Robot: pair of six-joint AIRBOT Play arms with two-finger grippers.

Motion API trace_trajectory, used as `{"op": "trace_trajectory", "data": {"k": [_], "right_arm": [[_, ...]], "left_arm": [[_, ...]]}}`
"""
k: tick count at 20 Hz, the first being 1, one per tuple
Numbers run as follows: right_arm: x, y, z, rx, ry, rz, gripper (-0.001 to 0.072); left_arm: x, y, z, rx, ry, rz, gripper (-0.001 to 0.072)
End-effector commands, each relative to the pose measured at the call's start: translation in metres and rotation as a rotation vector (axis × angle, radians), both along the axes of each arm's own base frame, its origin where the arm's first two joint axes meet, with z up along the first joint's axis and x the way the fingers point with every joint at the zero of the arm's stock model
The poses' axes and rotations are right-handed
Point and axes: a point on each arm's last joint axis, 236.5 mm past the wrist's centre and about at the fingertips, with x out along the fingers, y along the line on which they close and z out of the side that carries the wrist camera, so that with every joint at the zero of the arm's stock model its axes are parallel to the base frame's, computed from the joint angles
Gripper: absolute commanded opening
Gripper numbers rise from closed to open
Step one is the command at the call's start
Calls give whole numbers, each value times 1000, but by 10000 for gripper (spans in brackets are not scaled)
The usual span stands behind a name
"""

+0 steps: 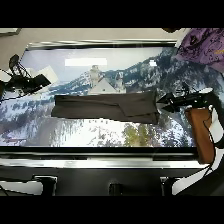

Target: Fold the clothes and pants, and hang the long-sleeved shirts on hangers.

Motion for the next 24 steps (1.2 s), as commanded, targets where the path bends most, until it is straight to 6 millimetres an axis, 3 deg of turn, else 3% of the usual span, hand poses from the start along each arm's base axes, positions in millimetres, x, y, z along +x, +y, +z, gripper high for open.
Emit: {"op": "trace_trajectory", "data": {"k": [1, 5, 7, 9, 10, 11, 12, 13, 15, 18, 20, 24], "right_arm": [[3, 12, -4, 64, -3, 3, 612], [-6, 43, -13, 23, 17, 105, 605], [-12, 58, -22, -27, 32, 163, 473], [-13, 59, -30, -88, 51, 168, 252], [-10, 59, -27, -92, 52, 147, 171], [-6, 58, -18, -100, 39, 123, 117], [0, 55, -3, -119, 3, 106, 23], [5, 52, 14, -138, -30, 88, 25], [8, 44, 55, -184, -73, 66, 24], [-2, 29, 108, -277, -107, 42, 24], [-12, 19, 134, -340, -120, 46, 24], [-30, 0, 172, -449, -118, 37, 24]], "left_arm": [[1, 1, 1, 2, -5, 2, 624], [2, 2, 2, 3, -10, 5, 623], [2, 2, 2, 3, -11, 5, 623], [3, 2, 2, 2, -14, 6, 622], [3, 2, 2, 2, -13, 6, 585], [2, 1, 2, 1, -11, 6, 499], [1, -1, 1, -2, -6, 1, 298], [0, -5, 1, -17, 1, -3, 48], [2, -24, 3, -65, -1, -17, 20], [3, -79, -2, -139, 13, -91, 20], [-1, -141, -13, -230, 48, -169, 20], [-27, -273, -40, -342, 113, -334, 18]]}}
